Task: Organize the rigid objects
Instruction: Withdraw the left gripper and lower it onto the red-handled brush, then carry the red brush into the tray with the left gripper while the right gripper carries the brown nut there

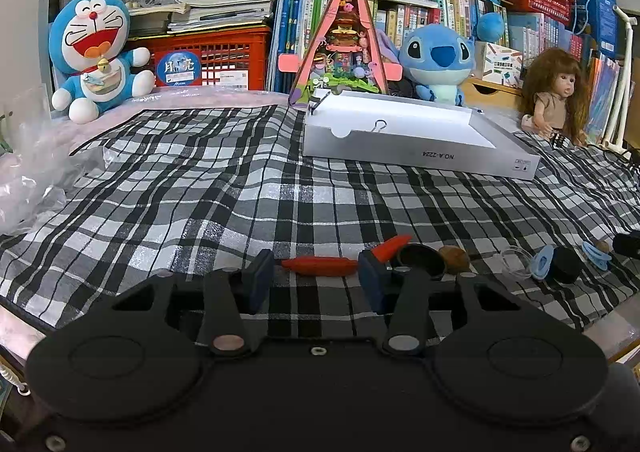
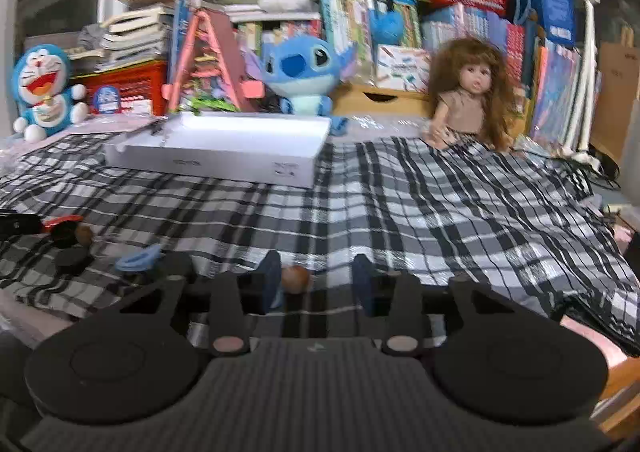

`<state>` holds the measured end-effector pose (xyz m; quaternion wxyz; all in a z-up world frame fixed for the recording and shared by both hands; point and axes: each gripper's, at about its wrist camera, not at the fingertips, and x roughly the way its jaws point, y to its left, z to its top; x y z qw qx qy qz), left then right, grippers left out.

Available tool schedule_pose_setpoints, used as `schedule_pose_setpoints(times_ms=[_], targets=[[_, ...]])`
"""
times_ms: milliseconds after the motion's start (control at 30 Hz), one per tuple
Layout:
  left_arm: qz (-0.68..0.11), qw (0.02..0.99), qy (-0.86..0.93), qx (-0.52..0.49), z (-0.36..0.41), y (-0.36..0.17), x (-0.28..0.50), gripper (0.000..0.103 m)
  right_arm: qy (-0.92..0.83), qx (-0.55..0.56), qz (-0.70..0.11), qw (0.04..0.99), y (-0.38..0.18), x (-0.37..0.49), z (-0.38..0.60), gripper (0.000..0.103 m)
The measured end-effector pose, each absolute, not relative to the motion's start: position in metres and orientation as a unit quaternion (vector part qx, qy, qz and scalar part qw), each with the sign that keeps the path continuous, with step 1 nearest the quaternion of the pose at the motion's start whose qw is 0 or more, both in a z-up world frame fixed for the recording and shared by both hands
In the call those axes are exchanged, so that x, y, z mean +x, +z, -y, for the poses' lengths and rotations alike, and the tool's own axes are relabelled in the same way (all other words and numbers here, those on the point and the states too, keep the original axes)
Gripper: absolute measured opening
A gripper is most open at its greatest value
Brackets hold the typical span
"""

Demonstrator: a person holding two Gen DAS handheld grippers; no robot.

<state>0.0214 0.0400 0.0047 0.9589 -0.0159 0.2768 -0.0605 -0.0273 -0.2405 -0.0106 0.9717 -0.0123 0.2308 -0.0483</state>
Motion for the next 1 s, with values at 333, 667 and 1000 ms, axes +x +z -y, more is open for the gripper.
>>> schedule_pose_setpoints(times_ms=[333,667,1000], targets=[[-0.274,0.96,-0.059,0.0,-0.028,0.0,0.024,0.046,-0.038,-0.031,-0.251,0.967,-0.023,-0.019,0.232,0.037],[-0.268,0.962,-0.057,0.011,-0.02,-0.005,0.029,0.049,-0.028,-0.022,-0.255,0.966,-0.026,-0.008,0.23,0.037],[-0.253,0.963,-0.086,0.042,-0.021,-0.006,0.025,0.047,-0.036,-0.031,-0.244,0.968,-0.03,-0.006,0.226,0.041]])
